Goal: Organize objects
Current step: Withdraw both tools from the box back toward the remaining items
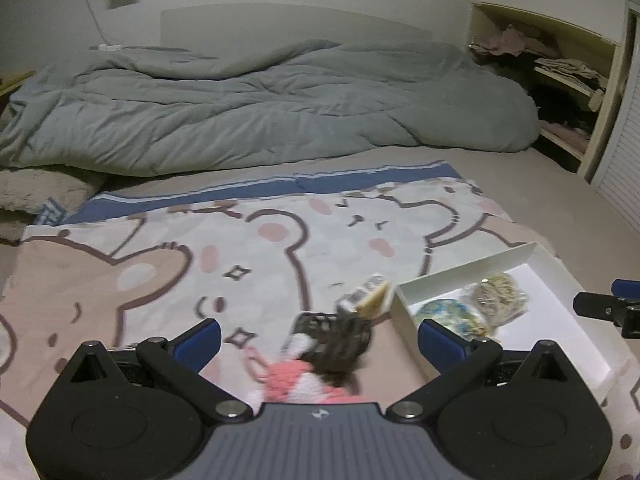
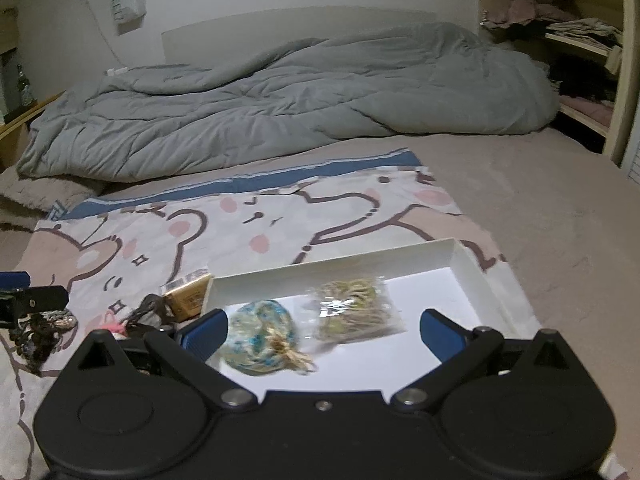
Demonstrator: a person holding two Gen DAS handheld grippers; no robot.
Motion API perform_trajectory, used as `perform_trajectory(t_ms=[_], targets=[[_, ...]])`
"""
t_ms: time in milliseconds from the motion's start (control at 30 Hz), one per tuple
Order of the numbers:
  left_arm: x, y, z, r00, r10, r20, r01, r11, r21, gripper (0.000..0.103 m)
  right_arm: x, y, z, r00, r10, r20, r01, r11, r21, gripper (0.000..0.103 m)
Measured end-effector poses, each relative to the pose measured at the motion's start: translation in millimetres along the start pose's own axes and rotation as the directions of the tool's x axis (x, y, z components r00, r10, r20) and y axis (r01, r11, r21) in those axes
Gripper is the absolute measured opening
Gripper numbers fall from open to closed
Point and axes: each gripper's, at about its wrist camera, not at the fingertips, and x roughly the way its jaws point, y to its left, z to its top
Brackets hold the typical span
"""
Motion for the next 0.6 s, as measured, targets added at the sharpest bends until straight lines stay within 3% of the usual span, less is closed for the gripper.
perform_trajectory(t_ms=[467, 600], targets=[[-14.4, 87.5, -5.7, 0.997, 0.077, 0.009, -0.077, 0.997, -0.026, 0.103, 21.8, 69.3, 4.6, 0.994, 0.105, -0.026, -0.106, 0.993, -0.046, 0.103], [-16.0, 111.8, -9.2, 0.998, 0.069, 0.006, -0.069, 0.997, -0.026, 0.103, 25.6, 87.7, 5.9, 0.990, 0.138, -0.029, -0.140, 0.989, -0.054, 0.103]])
